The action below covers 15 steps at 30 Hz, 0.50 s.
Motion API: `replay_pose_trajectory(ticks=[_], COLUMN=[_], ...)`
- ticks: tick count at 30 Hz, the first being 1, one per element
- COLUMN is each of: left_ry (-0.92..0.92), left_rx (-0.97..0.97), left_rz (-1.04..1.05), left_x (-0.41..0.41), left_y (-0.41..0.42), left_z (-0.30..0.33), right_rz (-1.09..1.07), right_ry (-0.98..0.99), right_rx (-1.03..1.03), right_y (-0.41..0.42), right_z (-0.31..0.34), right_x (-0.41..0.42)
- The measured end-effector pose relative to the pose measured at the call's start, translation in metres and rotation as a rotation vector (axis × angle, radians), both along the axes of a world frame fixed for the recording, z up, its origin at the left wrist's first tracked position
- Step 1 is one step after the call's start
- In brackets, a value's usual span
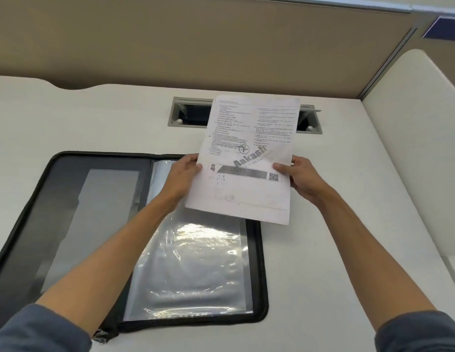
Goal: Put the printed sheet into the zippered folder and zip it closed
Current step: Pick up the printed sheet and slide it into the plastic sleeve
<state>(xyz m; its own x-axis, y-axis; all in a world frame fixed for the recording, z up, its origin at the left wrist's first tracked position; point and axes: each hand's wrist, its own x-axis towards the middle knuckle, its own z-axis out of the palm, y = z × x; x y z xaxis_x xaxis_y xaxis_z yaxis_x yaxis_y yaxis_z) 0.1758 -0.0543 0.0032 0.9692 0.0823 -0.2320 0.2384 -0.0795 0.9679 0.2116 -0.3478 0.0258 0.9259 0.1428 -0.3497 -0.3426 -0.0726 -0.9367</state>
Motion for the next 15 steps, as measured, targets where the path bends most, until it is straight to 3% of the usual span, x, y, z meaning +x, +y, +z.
replay_pose_trajectory(ticks=[2, 6, 8, 11, 15], left_ry=[-0.079, -0.275, -0.318, -0.364, -0.390], left_rx=[0.196, 0.902, 1.125, 1.216, 1.168], left_rz=[0.028, -0.095, -0.167, -0.217, -0.177], left_x=[0.006, 0.008, 0.005, -0.001, -0.003], left_y=[0.009, 0.031, 0.038, 0.041, 0.038], left_z=[-0.007, -0.024, -0.031, -0.038, -0.039], right_rz=[-0.024, -0.076, -0.097, -0.105, -0.100], right_ry=[-0.015, -0.039, -0.054, -0.068, -0.079], right_rx=[0.000, -0.001, -0.006, -0.011, -0.030], right_y=[-0.002, -0.009, -0.012, -0.016, -0.018], right_z=[-0.002, -0.003, -0.002, -0.001, 0.001], right_x=[0.006, 0.018, 0.022, 0.027, 0.033])
